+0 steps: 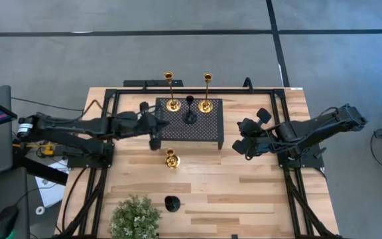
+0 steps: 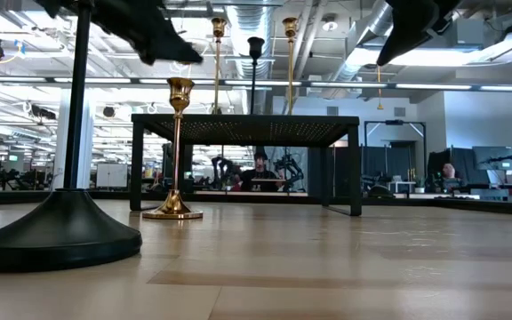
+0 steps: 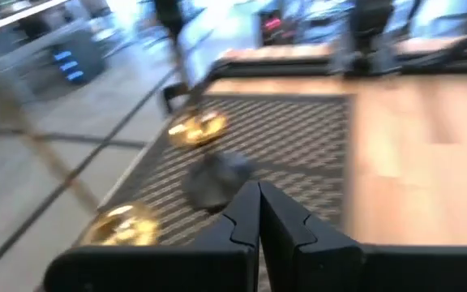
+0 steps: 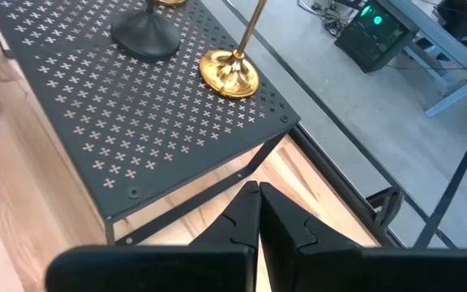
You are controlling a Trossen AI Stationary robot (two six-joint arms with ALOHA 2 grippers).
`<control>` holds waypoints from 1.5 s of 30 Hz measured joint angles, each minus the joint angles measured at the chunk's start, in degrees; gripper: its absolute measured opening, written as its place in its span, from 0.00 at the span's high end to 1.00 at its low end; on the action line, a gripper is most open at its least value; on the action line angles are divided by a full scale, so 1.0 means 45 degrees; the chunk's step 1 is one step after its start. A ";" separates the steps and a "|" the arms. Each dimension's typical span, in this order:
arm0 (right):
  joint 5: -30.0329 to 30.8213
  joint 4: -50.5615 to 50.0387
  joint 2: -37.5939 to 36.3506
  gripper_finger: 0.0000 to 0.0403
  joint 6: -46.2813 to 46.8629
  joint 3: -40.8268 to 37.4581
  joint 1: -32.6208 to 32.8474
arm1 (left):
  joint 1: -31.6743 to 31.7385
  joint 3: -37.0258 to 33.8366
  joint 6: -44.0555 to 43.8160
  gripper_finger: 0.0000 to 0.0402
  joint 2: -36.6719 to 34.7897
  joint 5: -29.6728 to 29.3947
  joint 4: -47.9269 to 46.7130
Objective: Pick & Place candle stick holders
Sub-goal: Put the small gold candle holder on the shelf
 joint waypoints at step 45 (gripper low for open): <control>-0.0418 0.1576 0.0107 1.00 -0.0019 -0.0005 0.1363 | -0.3993 -0.2139 -0.0128 0.94 -0.1206 0.3544 -0.2351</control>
